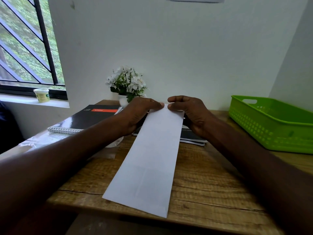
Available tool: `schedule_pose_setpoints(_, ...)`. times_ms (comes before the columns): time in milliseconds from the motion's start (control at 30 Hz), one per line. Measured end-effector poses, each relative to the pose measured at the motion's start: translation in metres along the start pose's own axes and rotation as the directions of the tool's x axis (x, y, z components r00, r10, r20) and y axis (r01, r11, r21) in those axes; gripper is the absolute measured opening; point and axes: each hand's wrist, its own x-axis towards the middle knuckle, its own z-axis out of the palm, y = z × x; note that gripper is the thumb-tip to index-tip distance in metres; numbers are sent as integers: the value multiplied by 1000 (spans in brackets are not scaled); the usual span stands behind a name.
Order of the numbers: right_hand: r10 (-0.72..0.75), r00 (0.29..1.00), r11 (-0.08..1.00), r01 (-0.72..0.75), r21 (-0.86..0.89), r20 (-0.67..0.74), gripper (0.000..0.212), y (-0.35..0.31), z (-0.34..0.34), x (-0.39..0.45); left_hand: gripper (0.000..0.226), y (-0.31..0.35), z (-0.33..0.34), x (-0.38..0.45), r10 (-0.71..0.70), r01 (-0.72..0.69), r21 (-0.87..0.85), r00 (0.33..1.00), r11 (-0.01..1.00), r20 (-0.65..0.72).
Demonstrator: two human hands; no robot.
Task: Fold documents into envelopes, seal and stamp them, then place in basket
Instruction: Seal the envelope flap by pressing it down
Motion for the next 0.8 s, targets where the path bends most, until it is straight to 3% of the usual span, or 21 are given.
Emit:
schedule_pose_setpoints(200,167,982,986,-166,21,-87,14,2,-10,1,12,-3,-8,4,29,-26,23,994,999,-110)
schedule_pose_setpoints(367,213,950,977,-201,76,-227,8,-1,-20,4,9,-2,-9,4,49,-51,-11,990,999,-130)
schedule_pose_setpoints(467,204,965,978,-194,73,-167,6,-2,-20,5,9,-2,-10,5,71,-71,-1,990,997,-118)
schedule_pose_setpoints(600,215,976,974,-216,-70,-33,38,3,-8,1,4,-2,-5,3,110,-106,66,992,992,-65)
schedule_pose_setpoints(800,162,986,982,-165,-91,-43,34,2,-3,0,7,-3,-5,6,94,-90,47,991,995,-96)
